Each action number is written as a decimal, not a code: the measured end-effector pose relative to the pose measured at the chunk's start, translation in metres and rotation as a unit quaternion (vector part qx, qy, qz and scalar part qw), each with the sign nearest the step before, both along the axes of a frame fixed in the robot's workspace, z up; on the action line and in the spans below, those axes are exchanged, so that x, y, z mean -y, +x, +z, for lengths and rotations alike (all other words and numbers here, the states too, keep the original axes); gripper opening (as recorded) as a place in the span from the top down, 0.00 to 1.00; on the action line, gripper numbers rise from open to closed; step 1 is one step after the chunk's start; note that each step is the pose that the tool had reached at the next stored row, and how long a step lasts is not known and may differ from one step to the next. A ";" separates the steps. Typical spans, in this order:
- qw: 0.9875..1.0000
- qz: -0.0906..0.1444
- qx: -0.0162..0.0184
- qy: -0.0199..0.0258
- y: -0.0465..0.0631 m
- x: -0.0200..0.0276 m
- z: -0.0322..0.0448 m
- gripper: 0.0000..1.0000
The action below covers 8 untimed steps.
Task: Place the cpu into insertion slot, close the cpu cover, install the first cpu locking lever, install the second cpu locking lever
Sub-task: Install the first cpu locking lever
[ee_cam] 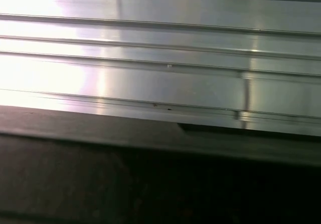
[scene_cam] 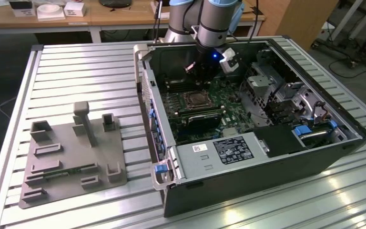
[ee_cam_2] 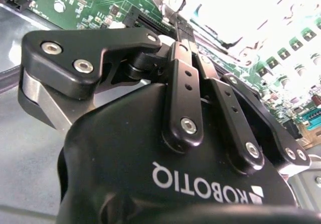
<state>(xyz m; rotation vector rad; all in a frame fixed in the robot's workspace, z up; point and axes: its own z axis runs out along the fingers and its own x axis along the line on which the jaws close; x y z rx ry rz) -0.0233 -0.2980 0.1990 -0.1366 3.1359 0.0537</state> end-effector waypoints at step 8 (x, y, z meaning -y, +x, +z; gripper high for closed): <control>1.000 0.000 0.000 -0.001 0.000 -0.0001 0.0017 0.90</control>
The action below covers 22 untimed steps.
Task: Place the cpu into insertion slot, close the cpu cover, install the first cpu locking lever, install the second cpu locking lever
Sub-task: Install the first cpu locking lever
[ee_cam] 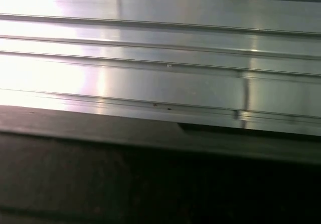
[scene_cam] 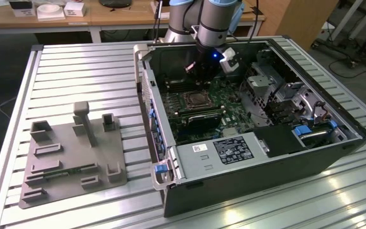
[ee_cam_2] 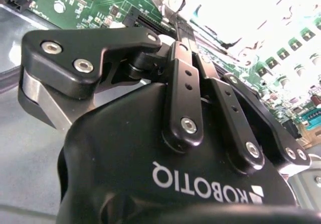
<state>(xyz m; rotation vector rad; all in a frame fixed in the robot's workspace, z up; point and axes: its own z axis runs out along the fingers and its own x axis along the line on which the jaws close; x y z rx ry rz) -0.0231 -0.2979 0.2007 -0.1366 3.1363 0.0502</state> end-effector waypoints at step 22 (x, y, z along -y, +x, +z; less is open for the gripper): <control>1.000 0.000 -0.003 -0.011 0.002 0.0000 -0.0044 0.90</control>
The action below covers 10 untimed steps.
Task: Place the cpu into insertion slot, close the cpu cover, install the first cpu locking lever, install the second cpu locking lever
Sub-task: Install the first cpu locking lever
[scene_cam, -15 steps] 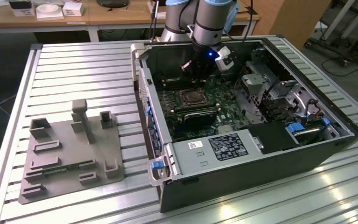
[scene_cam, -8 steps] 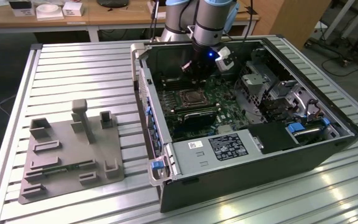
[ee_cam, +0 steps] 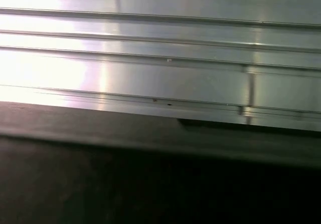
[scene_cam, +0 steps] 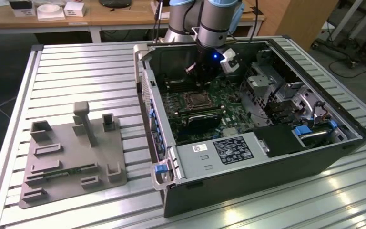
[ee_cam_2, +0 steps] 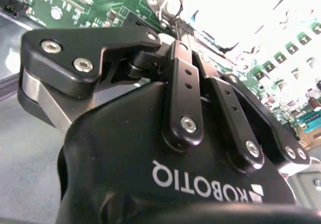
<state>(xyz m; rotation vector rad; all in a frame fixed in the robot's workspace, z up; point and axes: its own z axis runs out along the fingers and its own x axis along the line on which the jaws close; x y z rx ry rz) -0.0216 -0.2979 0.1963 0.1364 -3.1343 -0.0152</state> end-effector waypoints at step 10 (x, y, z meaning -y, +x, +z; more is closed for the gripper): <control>1.000 0.001 0.000 0.007 0.000 -0.0002 0.0000 0.90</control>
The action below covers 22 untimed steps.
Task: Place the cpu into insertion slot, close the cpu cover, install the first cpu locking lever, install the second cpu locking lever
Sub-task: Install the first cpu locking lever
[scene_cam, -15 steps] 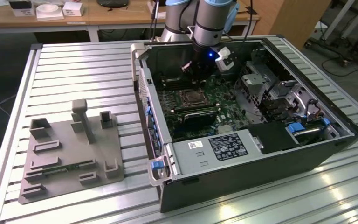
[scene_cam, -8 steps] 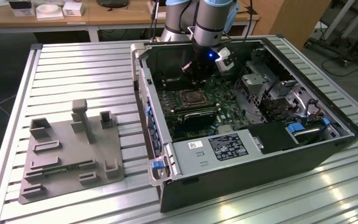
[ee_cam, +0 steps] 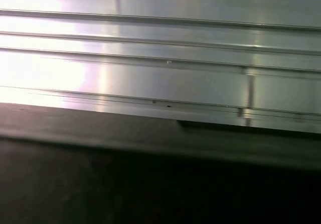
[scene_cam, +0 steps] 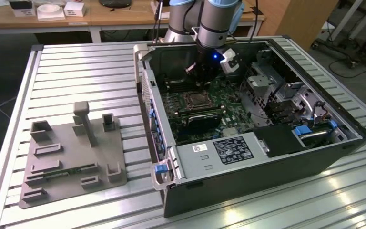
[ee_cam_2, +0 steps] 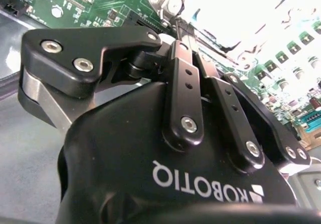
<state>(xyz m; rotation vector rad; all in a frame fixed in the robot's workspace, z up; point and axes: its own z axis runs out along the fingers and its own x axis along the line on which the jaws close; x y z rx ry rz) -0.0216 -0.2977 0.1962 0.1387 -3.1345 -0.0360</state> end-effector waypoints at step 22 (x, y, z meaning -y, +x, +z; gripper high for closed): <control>1.000 0.000 0.000 0.009 0.000 0.0000 0.0130 0.90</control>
